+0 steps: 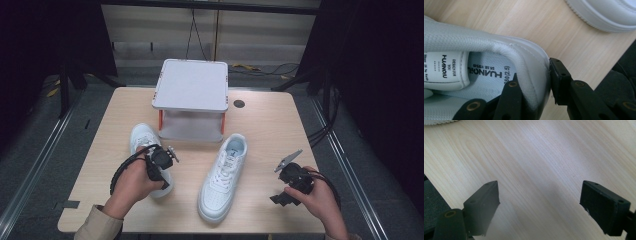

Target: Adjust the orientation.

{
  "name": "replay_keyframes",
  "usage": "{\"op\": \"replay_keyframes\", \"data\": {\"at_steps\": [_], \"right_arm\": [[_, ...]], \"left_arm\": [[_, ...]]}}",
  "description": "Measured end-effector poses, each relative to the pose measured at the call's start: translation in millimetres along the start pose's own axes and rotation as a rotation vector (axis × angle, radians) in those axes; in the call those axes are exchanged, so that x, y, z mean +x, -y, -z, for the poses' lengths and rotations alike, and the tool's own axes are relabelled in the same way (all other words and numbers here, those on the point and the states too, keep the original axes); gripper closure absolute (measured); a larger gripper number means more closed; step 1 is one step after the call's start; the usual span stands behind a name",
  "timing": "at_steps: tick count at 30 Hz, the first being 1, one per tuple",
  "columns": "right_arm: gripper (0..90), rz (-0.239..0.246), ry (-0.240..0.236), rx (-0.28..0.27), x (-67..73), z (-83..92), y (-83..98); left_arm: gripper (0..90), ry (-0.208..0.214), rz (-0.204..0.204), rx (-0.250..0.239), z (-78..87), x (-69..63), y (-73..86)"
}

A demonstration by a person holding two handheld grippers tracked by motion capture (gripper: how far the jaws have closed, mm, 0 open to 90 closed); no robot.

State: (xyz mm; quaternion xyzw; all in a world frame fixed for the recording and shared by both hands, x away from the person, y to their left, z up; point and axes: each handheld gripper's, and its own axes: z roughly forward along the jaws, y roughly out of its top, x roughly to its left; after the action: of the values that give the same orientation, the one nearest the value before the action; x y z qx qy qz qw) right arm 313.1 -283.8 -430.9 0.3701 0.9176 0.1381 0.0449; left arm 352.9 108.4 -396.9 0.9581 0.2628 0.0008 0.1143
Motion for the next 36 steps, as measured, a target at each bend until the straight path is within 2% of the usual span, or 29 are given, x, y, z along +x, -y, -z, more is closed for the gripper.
{"op": "replay_keyframes", "data": {"at_steps": [2, 5, 12, 20, 21, 25, 27, 28, 29, 30, 31, 34, 36], "right_arm": [[15.3, 0.000, -0.003, 0.002, -0.7, -1.1, 0.3], [15.2, -0.006, -0.004, 0.007, -1.7, -2.2, 0.9], [15.3, -0.010, -0.004, 0.004, -2.9, -2.5, 1.8], [15.3, -0.001, -0.002, -0.010, -2.1, 0.3, -0.6], [15.3, -0.003, -0.002, -0.012, -2.1, 1.9, -1.0], [15.1, -0.014, 0.002, -0.048, -4.8, 5.4, -5.2], [15.1, -0.020, -0.002, -0.090, -5.4, 6.3, -10.4], [15.2, -0.021, -0.010, -0.115, -5.8, 7.5, -13.3], [15.7, -0.012, -0.021, -0.145, -7.1, 9.0, -16.3], [16.6, -0.013, -0.030, -0.156, -8.1, 11.7, -19.6], [18.2, -0.010, -0.030, -0.165, -10.1, 14.9, -23.3], [28.9, -0.017, -0.017, -0.199, -16.3, 27.5, -32.6], [30.2, -0.032, -0.018, -0.222, -20.3, 34.2, -39.7]], "left_arm": [[73.0, -0.016, -0.027, 0.002, 2.1, -4.7, -2.9], [73.2, -0.027, -0.045, -0.008, 4.2, -10.7, -6.0], [72.2, -0.027, -0.092, -0.018, 6.3, -23.4, -12.1], [72.1, -0.036, -0.106, -0.019, 10.1, -29.2, -16.4], [72.1, -0.034, -0.117, -0.017, 10.3, -30.5, -17.8], [71.8, -0.027, -0.136, -0.022, 15.9, -34.6, -26.5], [71.8, -0.018, -0.158, -0.018, 18.1, -34.7, -31.3], [71.6, -0.024, -0.152, -0.037, 18.0, -35.6, -32.8], [71.6, -0.021, -0.173, -0.019, 18.7, -35.5, -35.5], [71.7, -0.024, -0.182, -0.020, 18.6, -36.0, -37.9], [71.7, -0.021, -0.187, -0.032, 17.8, -36.0, -39.6], [71.8, -0.001, -0.199, -0.021, 17.2, -33.8, -46.6], [71.6, 0.004, -0.198, -0.031, 15.6, -32.2, -48.9]]}}
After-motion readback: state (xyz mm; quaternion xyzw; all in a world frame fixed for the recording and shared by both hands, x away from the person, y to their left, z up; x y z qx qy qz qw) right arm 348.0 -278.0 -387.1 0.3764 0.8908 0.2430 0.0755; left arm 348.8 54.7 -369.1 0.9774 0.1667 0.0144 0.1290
